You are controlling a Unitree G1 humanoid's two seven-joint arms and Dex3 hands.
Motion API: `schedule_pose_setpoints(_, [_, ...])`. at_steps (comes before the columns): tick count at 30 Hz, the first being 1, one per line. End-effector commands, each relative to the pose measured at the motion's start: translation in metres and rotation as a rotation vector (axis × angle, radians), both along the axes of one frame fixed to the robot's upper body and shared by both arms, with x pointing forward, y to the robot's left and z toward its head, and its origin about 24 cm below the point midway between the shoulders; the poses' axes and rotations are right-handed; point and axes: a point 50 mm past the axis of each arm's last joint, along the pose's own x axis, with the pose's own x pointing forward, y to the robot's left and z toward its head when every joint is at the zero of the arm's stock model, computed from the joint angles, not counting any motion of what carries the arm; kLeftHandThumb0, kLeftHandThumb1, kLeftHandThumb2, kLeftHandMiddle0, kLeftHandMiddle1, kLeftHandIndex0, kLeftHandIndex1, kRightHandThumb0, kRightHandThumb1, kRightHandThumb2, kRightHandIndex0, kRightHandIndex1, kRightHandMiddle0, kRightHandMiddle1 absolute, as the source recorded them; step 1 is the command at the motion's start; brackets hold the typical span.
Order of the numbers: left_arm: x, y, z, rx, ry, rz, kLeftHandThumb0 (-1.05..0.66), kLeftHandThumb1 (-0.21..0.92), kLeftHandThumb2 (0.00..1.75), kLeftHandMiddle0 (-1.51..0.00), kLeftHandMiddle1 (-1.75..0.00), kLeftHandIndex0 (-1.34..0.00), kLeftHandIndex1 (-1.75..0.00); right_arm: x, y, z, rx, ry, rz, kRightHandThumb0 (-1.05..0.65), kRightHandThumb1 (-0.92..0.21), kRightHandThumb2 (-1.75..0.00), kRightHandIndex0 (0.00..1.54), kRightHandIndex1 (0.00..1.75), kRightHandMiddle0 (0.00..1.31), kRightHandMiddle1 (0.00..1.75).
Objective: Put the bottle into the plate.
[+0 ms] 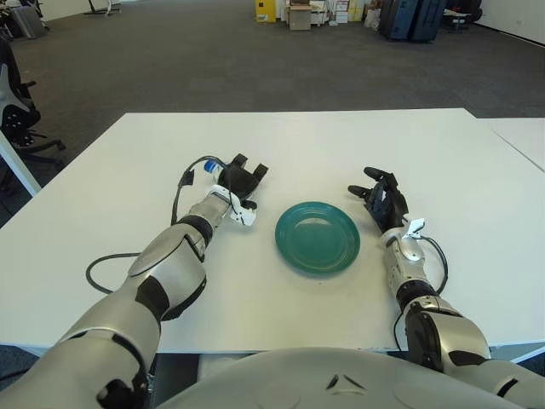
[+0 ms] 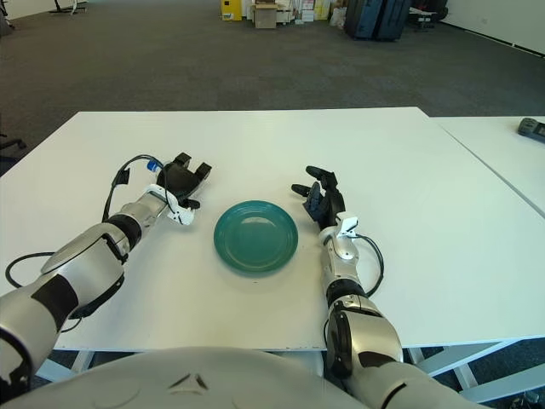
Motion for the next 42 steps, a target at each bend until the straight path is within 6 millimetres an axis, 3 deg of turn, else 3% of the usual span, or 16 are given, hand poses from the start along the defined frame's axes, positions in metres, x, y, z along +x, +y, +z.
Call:
schedule_pose_setpoints(1, [-0.017, 0.015, -0.024, 0.186, 0.102, -0.035, -0.44, 0.51, 0.97, -0.97, -1.75, -0.47, -1.68, -0.022, -0.003, -0.024, 0.041, 0.117, -0.028, -0.86, -0.92, -1.04, 0.54, 0.82, 0.02, 1.12])
schedule_pose_setpoints(13, [-0.019, 0.022, -0.024, 0.295, 0.053, -0.153, -0.42, 0.51, 0.97, -1.18, -1.75, -0.54, -1.62, -0.022, -0.001, -0.022, 0.042, 0.101, -0.026, -0.89, -0.92, -1.09, 0.53, 0.82, 0.02, 1.12])
schedule_pose_setpoints(42, [-0.015, 0.014, -0.015, 0.277, 0.007, -0.264, -0.42, 0.52, 0.98, -1.16, -1.75, -0.51, -1.65, -0.02, 0.002, -0.023, 0.069, 0.103, 0.005, -0.92, -0.92, -1.12, 0.55, 0.84, 0.06, 1.13])
